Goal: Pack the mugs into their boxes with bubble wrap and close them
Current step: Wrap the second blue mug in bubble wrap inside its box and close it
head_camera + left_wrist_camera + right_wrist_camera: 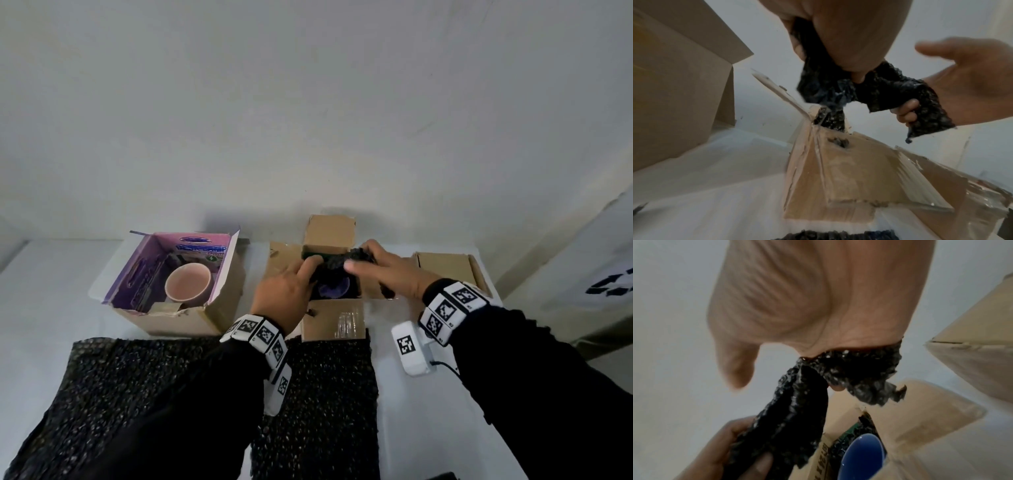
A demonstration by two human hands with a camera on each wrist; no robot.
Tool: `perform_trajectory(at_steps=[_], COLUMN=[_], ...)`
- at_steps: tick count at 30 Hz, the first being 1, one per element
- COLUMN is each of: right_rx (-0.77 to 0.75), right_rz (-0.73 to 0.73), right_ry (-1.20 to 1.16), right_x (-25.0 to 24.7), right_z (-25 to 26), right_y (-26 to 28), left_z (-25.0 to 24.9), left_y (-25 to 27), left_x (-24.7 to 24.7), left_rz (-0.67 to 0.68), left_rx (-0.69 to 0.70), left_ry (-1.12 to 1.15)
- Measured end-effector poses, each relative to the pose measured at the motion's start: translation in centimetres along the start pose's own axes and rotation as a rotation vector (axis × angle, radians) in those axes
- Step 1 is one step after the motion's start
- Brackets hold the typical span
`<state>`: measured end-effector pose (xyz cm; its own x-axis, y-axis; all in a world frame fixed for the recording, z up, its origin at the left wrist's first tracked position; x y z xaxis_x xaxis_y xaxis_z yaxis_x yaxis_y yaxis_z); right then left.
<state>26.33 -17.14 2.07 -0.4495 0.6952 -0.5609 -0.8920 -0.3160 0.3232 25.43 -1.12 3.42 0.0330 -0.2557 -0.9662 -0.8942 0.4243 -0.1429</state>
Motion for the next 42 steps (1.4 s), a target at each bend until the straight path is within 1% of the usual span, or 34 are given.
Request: perform_trajectory(at_steps=[1,3,4,6,9,11,12,13,15,18,21,23,25,28,30,33,34,35,36,37,38,40,42], right_rx=[0.008,-0.012,-0.045,-0.104,-0.177,-0.237,-0.25,-0.259,-0.237,-0.126,-0.048,-0.059,-0.067,0.001,0.029,0.02,-0.011,-0.049,-0.084,-0.11,-0.13,-0.132,-0.095], right_rz=[-0.033,-0.176,-0.221,-0.175,-0.042,-0.034,-0.031,-0.031,-0.003,0.056,0.084,0.024,-0.07,-0.211,-0.22,-0.136,-0.13,-0.135,-0.143,-0.141,-0.133,-0.128,-0.118], right_ry=[0.033,0.281,0.409,0.629,0.893,1.025,1.059,1.075,1.053,1.002,1.047,1.038,1.043,1.093,0.975,0.578,0.476,0.449,0.499,0.599,0.729,0.973,1.113], right_x=[-0.5,-2.2,-2.5,-1.5,1.0,2.0,2.4,2.6,3.0,2.7,2.8,2.8,2.8,1.8,1.1,0.7,0.6,0.4,0.4,0.6,1.0,2.0,2.7], right_z=[-0.1,0.3,0.9,1.6,1.8,2.1,2.0,1.9,1.2,-0.3,-1.0,-0.5,-0.2,-0.7,-1.5,-2.3,-2.1,-1.6,-1.1,-0.6,-0.2,0.5,0.6], right_y=[-0.8,-2.1,-2.4,-3.1,-3.9,-4.2,-4.3,-4.4,-4.4,-4.6,-5.2,-5.7,-6.0,-6.0,-5.7,-5.1,-4.8,-4.5,-4.3,-4.2,-4.2,-4.3,-4.7], left_z=[0.0,-0.5,-1.0,-1.6,-1.8,-1.6,-1.4,-1.1,-0.8,-0.5,-1.1,-2.0,-2.6,-2.5,-2.3,-2.2,-2.5,-2.7,-2.9,-2.8,-2.6,-2.3,-2.5], left_y=[-0.5,-1.3,-1.2,-1.1,-1.1,-1.5,-1.7,-2.0,-2.4,-2.7,-2.4,-2.0,-1.5,-1.2,-1.1,-1.3,-1.5,-1.6,-1.8,-1.9,-2.1,-2.3,-1.9], left_x=[0.7,2.1,2.4,3.3,4.6,5.2,5.0,4.8,4.6,5.1,5.0,5.0,5.4,5.7,6.1,6.4,6.7,7.2,7.9,8.4,8.5,8.1,7.8], left_rz=[0.036,0.07,0.071,0.088,0.131,0.15,0.134,0.112,0.084,0.064,0.029,0.045,0.091,0.092,0.078,0.09,0.124,0.191,0.266,0.334,0.366,0.369,0.356], left_rx=[0.019,0.092,0.131,0.172,0.165,0.141,0.116,0.096,0.091,0.091,0.094,0.121,0.151,0.189,0.219,0.178,0.175,0.171,0.174,0.168,0.156,0.149,0.161], left_ry=[0.001,-0.003,0.015,0.074,0.145,0.226,0.303,0.363,0.378,0.348,0.372,0.391,0.362,0.268,0.196,0.12,0.104,0.09,0.079,0.079,0.095,0.146,0.127])
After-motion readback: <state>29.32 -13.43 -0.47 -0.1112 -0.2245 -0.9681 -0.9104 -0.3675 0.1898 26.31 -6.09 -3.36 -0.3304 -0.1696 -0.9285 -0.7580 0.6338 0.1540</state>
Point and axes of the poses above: each hand's wrist, its own y-axis away from the middle knuckle, its own x-axis out of the palm, z = x × y, the point moved 10 cm from there along -y, towards the middle knuckle, and after that the axes turned 3 degrees about z, right-handed, at the moved point
